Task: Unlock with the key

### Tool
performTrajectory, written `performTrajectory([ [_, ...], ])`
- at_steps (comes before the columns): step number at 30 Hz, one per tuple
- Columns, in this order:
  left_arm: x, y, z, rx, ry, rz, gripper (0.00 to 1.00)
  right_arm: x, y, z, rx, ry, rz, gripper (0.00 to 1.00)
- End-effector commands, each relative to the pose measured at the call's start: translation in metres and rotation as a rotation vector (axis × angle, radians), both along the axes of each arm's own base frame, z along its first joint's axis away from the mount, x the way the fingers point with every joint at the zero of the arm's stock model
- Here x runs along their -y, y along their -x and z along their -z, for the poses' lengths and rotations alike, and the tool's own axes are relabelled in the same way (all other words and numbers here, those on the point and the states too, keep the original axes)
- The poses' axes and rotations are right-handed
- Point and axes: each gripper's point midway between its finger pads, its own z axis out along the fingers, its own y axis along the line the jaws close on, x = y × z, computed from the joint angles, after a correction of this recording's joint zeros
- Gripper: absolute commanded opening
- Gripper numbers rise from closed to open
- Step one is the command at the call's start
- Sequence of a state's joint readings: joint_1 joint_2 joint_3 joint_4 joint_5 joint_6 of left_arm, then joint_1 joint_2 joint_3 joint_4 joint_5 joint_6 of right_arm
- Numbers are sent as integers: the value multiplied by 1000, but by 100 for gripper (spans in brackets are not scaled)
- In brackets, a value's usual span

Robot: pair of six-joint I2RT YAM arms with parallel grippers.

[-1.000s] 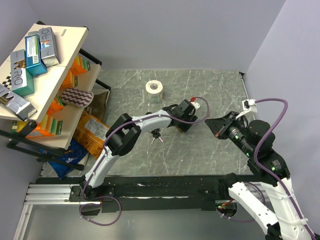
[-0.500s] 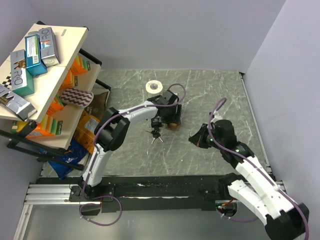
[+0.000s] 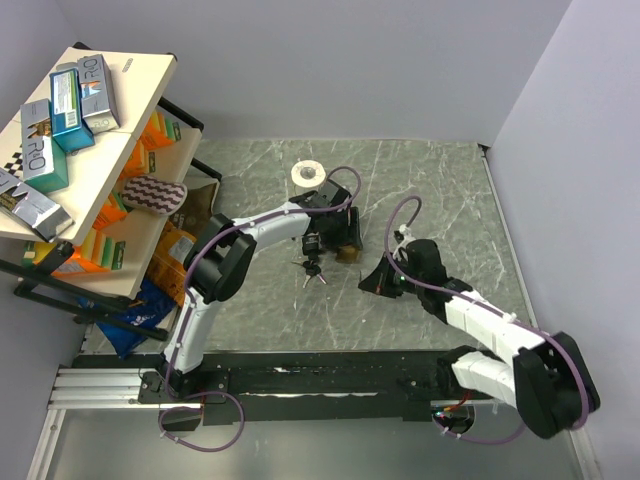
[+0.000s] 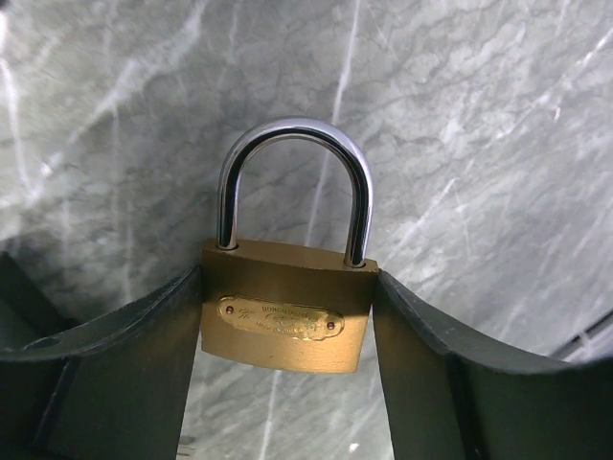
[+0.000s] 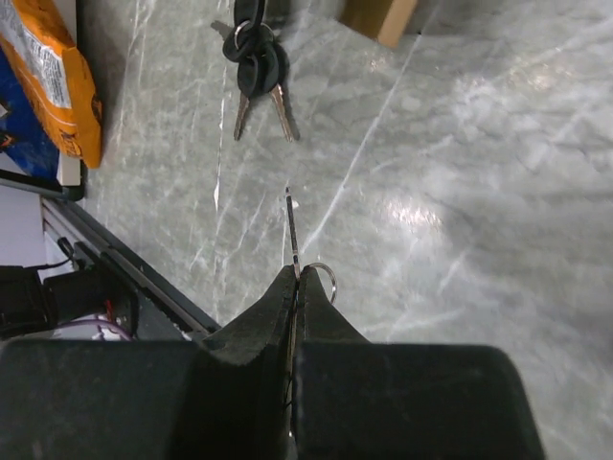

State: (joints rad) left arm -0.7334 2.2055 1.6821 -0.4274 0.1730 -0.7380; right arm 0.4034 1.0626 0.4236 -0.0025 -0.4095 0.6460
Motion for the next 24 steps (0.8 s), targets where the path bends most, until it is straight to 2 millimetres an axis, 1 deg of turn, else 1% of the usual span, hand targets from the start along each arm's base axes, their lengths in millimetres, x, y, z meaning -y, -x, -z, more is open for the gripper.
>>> performTrajectory([
  [1, -12, 41, 50, -202, -73, -1, 3, -18, -15, -10, 51, -79, -29, 0],
  [7, -14, 44, 49, -208, -67, -8, 1, -20, -25, 8, -20, -43, -20, 0],
  [8, -16, 46, 52, -214, -74, -7, 1, -21, -27, 14, -38, -36, -18, 0],
  [11, -17, 49, 54, -220, -74, -5, 1, -24, -32, 21, -59, -36, -20, 0],
  [15, -19, 51, 53, -215, -68, -1, 1, -26, -40, 27, -60, -28, -15, 0],
  [18, -23, 58, 58, -228, -74, 2, 1, -29, -46, 28, -59, -41, -14, 0],
  [24, -27, 62, 60, -232, -80, 7, 1, -33, -58, 34, -76, -32, -4, 0],
])
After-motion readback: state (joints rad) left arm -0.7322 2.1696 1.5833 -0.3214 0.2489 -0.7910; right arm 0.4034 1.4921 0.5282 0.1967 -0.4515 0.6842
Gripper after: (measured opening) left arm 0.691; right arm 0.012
